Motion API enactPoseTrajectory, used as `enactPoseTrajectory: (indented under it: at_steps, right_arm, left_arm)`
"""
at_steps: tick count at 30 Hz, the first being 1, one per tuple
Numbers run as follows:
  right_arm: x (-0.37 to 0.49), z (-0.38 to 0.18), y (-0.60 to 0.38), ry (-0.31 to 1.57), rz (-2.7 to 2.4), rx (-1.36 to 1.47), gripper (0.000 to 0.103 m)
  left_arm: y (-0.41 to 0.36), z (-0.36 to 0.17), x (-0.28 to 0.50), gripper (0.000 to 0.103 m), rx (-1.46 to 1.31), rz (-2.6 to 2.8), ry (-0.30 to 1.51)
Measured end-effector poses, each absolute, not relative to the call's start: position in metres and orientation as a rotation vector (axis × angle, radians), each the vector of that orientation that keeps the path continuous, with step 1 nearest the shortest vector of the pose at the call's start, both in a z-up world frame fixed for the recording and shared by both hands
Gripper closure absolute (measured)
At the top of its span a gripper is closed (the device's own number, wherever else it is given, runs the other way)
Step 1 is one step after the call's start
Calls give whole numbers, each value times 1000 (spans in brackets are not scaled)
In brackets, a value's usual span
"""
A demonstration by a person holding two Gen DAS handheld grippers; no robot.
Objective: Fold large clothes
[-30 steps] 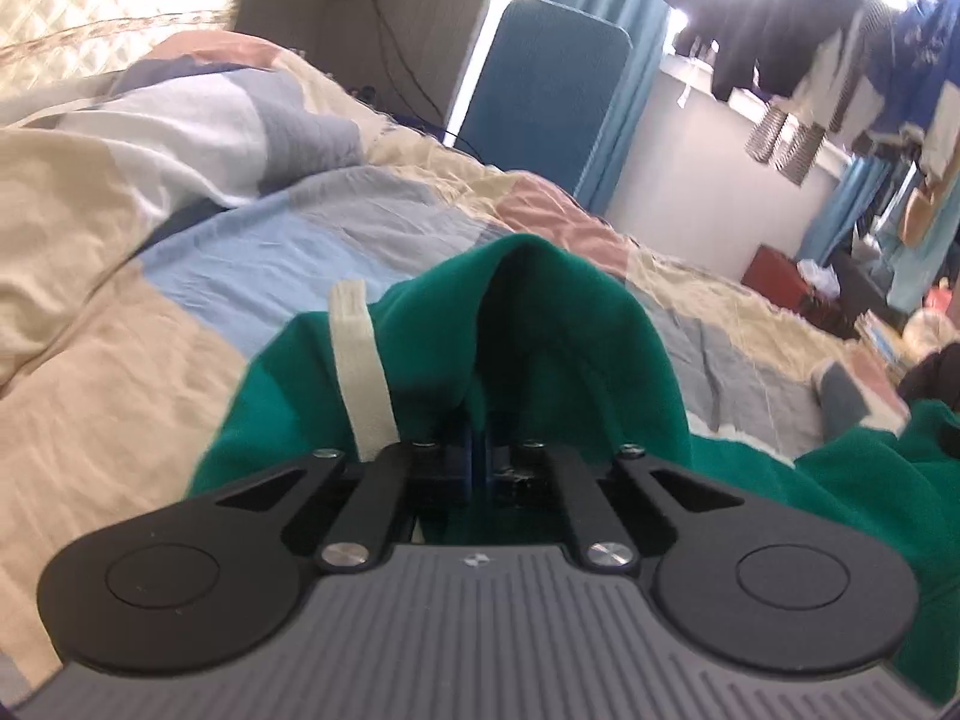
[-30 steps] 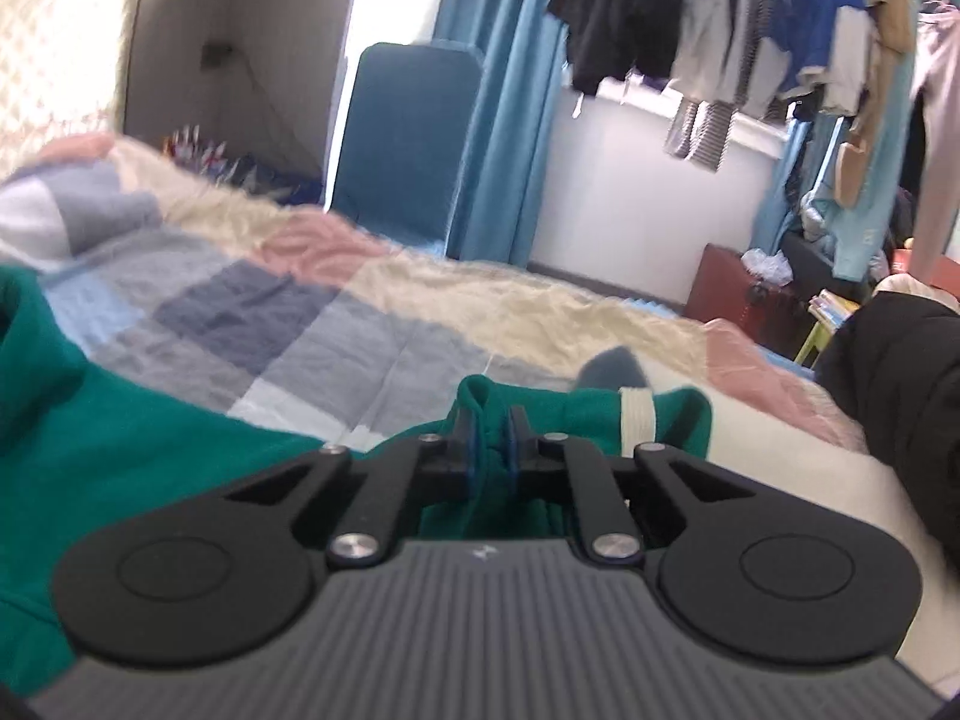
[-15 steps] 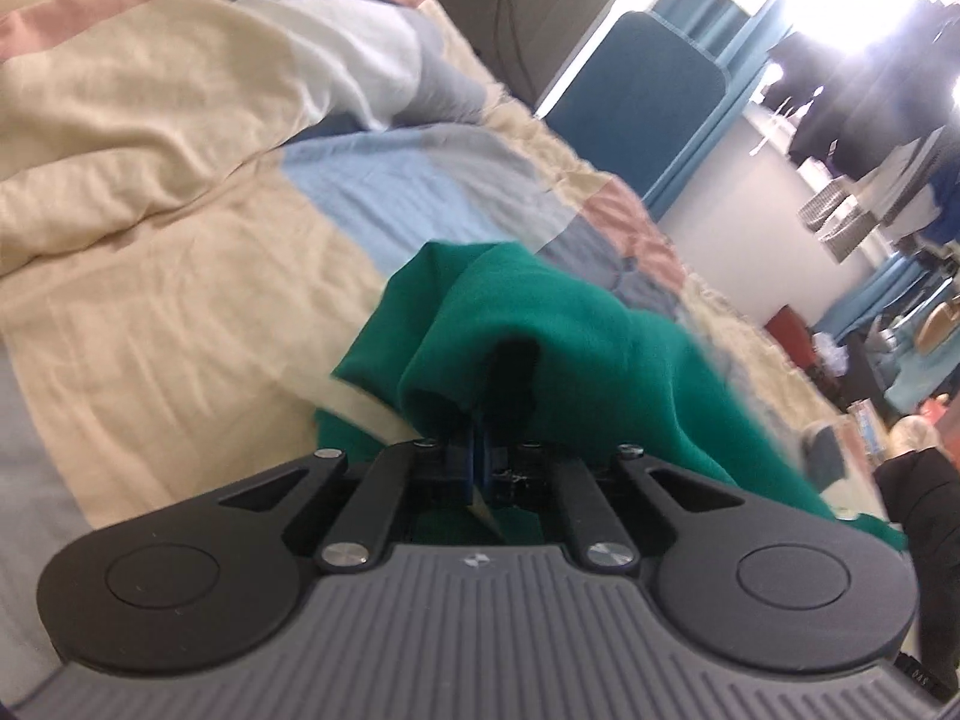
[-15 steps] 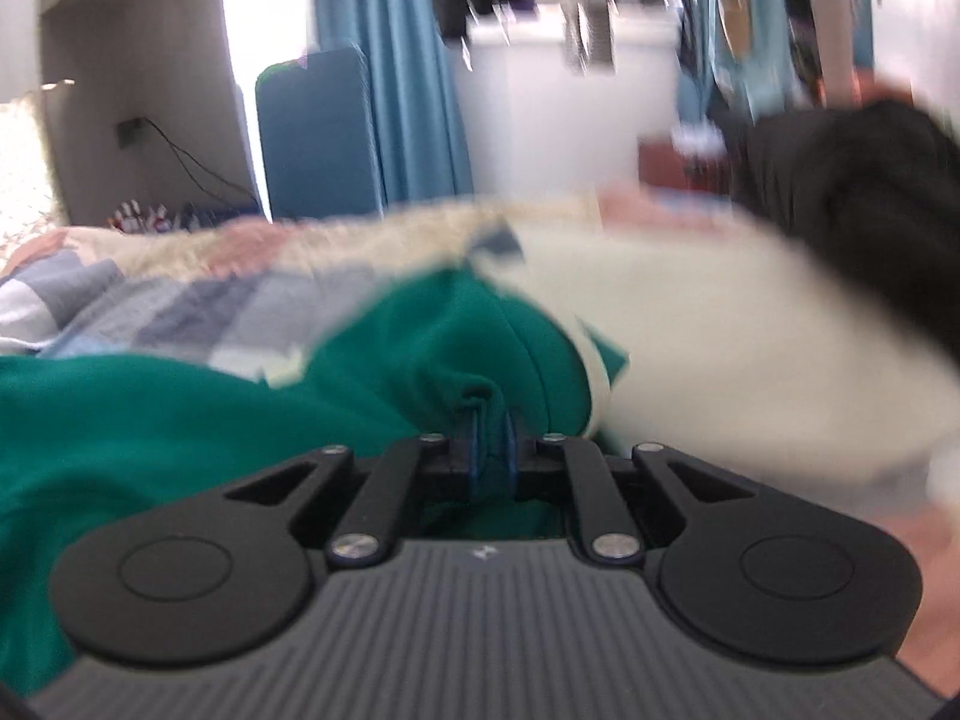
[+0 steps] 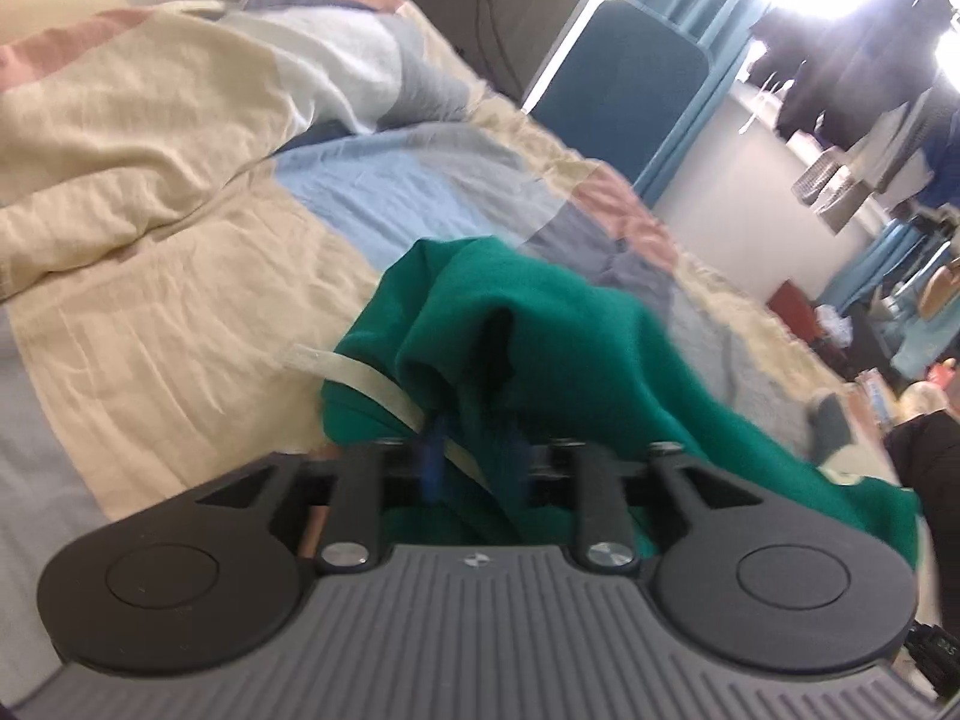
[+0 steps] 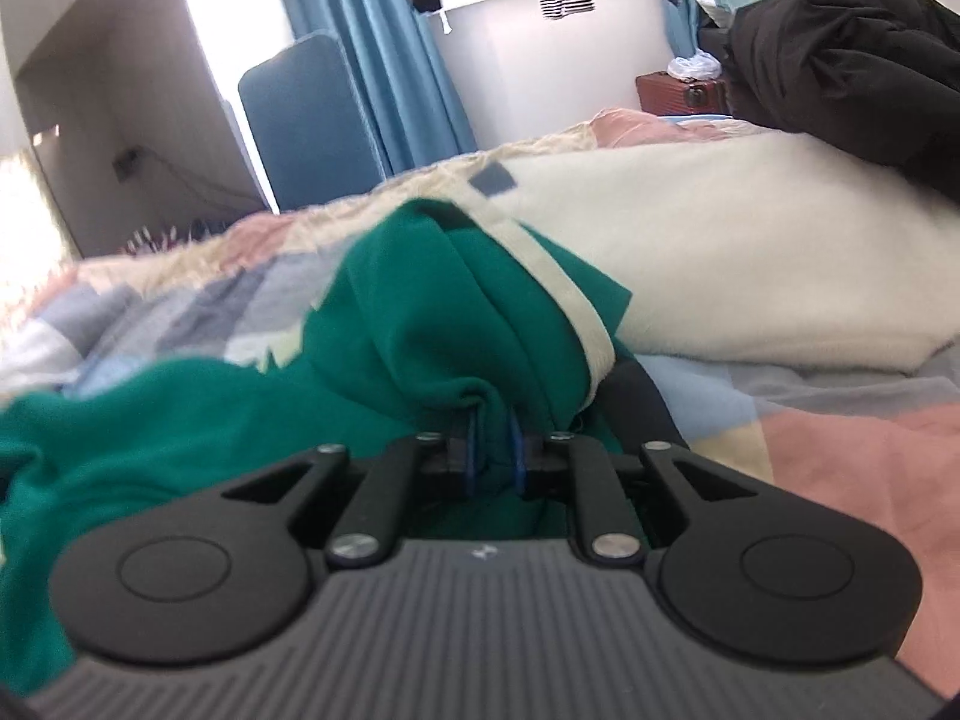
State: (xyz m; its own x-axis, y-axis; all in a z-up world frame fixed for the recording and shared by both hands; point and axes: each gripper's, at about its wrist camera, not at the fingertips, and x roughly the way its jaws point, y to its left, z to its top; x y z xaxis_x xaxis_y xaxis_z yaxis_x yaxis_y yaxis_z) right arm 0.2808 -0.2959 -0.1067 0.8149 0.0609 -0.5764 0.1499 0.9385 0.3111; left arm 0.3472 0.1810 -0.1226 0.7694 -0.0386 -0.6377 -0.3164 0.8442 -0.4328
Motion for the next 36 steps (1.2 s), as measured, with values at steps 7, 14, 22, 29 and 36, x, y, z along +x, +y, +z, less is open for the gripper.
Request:
enactPoseTrajectory:
  at_steps: [7,14,22,29,36]
  right_arm:
    - [250,-76,-290,543,7,445,43]
    - [256,-64,-260,444,116,375,43]
    - [288,-96,-224,534,186,297,43]
    - [299,-120,-210,609,210,256,43]
    - [293,-116,-205,610,220,242,43]
  left_arm:
    - [163,-91,315,39,-639,-39,610]
    - [136,-103,344,37,-586,-76,615]
    - [124,-140,381,37,-573,68,638]
    - [117,-156,407,57,-505,114,676]
    - [132,-150,394,91,-538,149,667]
